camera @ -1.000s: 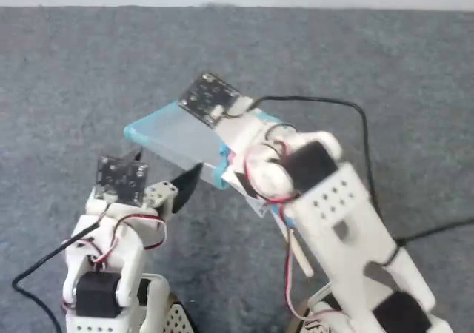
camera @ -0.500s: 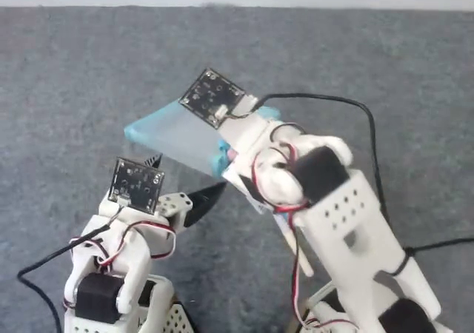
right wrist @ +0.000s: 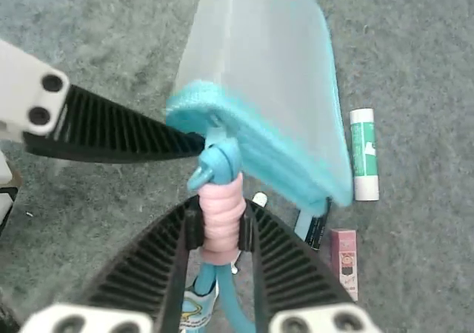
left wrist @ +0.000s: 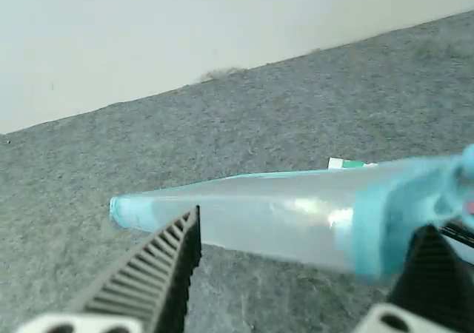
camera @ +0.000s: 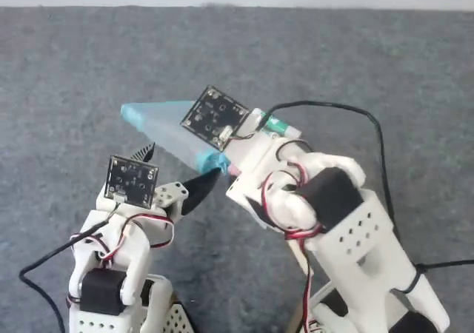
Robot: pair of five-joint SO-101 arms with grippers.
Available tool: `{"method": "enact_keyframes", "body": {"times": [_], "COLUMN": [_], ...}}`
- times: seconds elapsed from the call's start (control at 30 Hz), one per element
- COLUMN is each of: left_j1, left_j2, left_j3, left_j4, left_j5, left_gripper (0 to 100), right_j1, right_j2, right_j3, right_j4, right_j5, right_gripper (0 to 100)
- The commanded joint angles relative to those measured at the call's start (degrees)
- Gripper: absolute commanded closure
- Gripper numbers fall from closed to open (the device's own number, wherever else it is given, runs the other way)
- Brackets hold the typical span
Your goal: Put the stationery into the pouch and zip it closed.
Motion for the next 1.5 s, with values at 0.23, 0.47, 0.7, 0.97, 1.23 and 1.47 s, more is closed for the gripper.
{"method": "enact_keyframes", "body": {"times": [0.23, 0.47, 0.7, 0.97, 1.23, 1.47], "left_j1": [1.0, -1.4, -1.1, 1.6, 4.6, 4.5], "left_j2": [-0.4, -0.4, -0.4, -0.4, -0.1, -0.3], "left_j3": [-5.7, -0.9, -9.3, -7.7, -4.9, -1.8], "left_j4": [4.7, 0.3, 8.3, 7.2, 3.9, 0.7], "left_j5": [0.5, -0.4, 1.0, 1.1, 1.1, 1.1], "left_gripper": [59, 59, 59, 59, 59, 59], "right_j1": [-0.2, -0.1, 4.5, 6.9, 3.5, 2.9], "right_j2": [-2.8, -2.8, -2.1, -2.1, -2.2, -2.4], "right_j3": [6.2, 6.2, 6.2, 6.2, 6.2, 6.2], "right_j4": [-7.4, -7.6, -10.7, -12.9, -12.9, -12.7], "right_j5": [0.8, 0.9, 2.5, 2.4, 0.9, 0.9], "right_gripper": [99.2, 99.2, 99.2, 99.2, 99.2, 99.2]}}
